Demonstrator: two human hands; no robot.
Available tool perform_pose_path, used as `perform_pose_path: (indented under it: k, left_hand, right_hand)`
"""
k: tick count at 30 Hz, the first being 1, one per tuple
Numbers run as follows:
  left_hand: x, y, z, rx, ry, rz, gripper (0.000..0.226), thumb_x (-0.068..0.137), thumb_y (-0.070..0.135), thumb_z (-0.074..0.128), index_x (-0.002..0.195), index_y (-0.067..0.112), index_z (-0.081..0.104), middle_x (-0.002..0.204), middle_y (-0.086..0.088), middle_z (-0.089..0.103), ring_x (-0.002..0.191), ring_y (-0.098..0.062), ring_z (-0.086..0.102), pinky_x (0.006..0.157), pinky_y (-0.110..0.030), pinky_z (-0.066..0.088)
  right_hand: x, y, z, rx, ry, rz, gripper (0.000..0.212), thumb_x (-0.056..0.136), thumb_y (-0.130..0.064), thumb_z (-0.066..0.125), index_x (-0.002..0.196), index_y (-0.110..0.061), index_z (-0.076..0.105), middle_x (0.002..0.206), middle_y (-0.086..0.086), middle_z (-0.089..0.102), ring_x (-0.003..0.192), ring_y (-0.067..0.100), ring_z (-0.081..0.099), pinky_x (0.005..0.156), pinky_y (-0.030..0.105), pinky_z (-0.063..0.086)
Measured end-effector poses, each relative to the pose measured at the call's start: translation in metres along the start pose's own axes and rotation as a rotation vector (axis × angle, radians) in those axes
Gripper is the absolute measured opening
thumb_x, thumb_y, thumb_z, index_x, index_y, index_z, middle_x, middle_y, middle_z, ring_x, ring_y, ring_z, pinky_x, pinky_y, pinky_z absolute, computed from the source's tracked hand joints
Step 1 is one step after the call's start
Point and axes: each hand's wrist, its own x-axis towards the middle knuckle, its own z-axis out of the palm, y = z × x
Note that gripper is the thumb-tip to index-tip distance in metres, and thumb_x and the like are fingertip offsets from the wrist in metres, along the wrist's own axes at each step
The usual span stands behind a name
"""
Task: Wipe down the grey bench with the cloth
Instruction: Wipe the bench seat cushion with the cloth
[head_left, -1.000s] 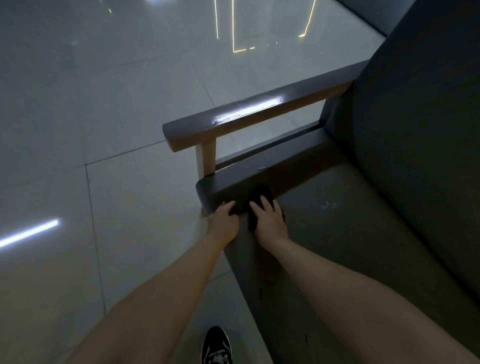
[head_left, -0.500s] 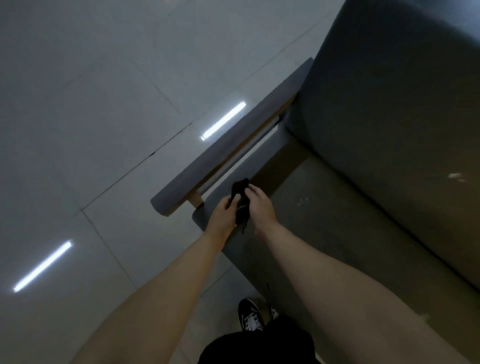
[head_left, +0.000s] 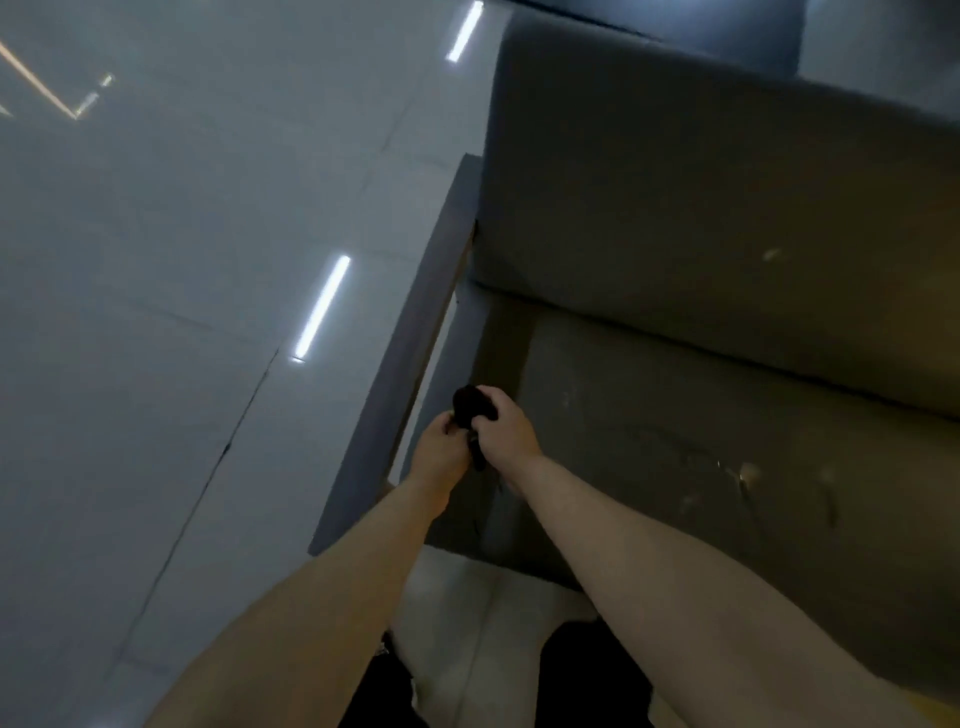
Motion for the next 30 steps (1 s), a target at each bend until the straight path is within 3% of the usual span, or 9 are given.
perform_pose_path:
  k: [5,9,13,15,17,21,26,28,30]
  left_hand:
    - [-0.008,-0.016,-0.022,0.22,-0.13,0.057,0.029,0.105,0.018,0.047,0.128,0.024,0.063,0.119,-0.002,0.07,0.106,-0.018,0.065,0.087,-0.033,0.053]
    - [-0.014,-0.033,-0.023,0.303,-0.188,0.038,0.032,0.108,0.022,0.042,0.138,0.024,0.054,0.126,0.003,0.062,0.108,-0.012,0.056,0.082,-0.024,0.045]
    - [-0.01,-0.06,-0.025,0.343,-0.249,0.07,0.031,0.108,0.019,0.04,0.135,0.027,0.054,0.121,0.005,0.062,0.096,-0.004,0.057,0.075,-0.018,0.043]
    - [-0.004,-0.08,-0.026,0.37,-0.258,0.08,0.032,0.108,0.019,0.041,0.135,0.031,0.052,0.124,0.005,0.06,0.102,-0.006,0.058,0.083,-0.022,0.045]
    - [0.009,-0.108,-0.028,0.417,-0.255,0.106,0.04,0.107,0.02,0.042,0.145,0.029,0.047,0.138,0.002,0.056,0.12,-0.013,0.056,0.098,-0.031,0.045]
    - [0.028,-0.169,-0.041,0.602,-0.162,0.109,0.048,0.107,0.022,0.042,0.155,0.027,0.037,0.152,-0.003,0.045,0.133,-0.023,0.048,0.113,-0.045,0.04]
    - [0.051,-0.222,-0.06,0.867,-0.136,0.246,0.053,0.104,0.022,0.045,0.156,0.031,0.034,0.168,-0.003,0.013,0.153,-0.027,0.017,0.125,-0.048,0.018]
    - [0.057,-0.242,-0.063,1.069,-0.128,0.333,0.059,0.105,0.022,0.044,0.159,0.031,0.024,0.17,-0.005,0.0,0.156,-0.028,0.0,0.127,-0.048,0.004]
    - [0.061,-0.266,-0.067,1.191,-0.035,0.564,0.063,0.105,0.022,0.048,0.161,0.028,0.019,0.17,-0.006,-0.003,0.156,-0.029,-0.006,0.124,-0.045,0.0]
  right_hand:
    - [-0.023,0.021,0.028,0.088,0.235,0.061,0.046,0.104,-0.01,0.047,0.146,-0.028,0.05,0.146,0.005,0.044,0.127,0.023,0.049,0.09,0.023,0.046]
    - [-0.03,0.041,0.038,0.098,0.339,0.124,0.045,0.103,-0.016,0.049,0.144,-0.035,0.05,0.145,0.005,0.045,0.135,0.031,0.044,0.111,0.047,0.045]
    - [-0.034,0.069,0.051,0.011,0.382,0.152,0.045,0.104,-0.019,0.047,0.146,-0.034,0.049,0.145,0.005,0.045,0.137,0.03,0.035,0.117,0.047,0.034]
    - [-0.034,0.094,0.057,0.019,0.44,0.167,0.046,0.105,-0.019,0.047,0.147,-0.035,0.048,0.146,0.005,0.044,0.138,0.03,0.034,0.116,0.048,0.036]
    - [-0.03,0.125,0.065,0.013,0.474,0.171,0.046,0.105,-0.018,0.046,0.148,-0.035,0.047,0.148,0.005,0.042,0.138,0.031,0.032,0.116,0.048,0.036]
    - [-0.026,0.188,0.087,-0.043,0.439,0.159,0.047,0.106,-0.018,0.045,0.15,-0.035,0.045,0.147,0.006,0.042,0.135,0.032,0.034,0.114,0.043,0.035]
    - [-0.025,0.242,0.097,-0.173,0.423,0.03,0.051,0.102,-0.014,0.049,0.149,-0.033,0.047,0.14,0.007,0.042,0.131,0.031,0.036,0.116,0.039,0.033]
    - [-0.022,0.26,0.089,-0.264,0.552,0.001,0.049,0.102,-0.015,0.049,0.149,-0.031,0.049,0.137,0.007,0.042,0.128,0.031,0.037,0.113,0.039,0.033]
    - [-0.017,0.286,0.082,-0.302,0.777,0.019,0.046,0.103,-0.02,0.048,0.148,-0.03,0.05,0.134,0.009,0.043,0.125,0.033,0.036,0.107,0.043,0.037]
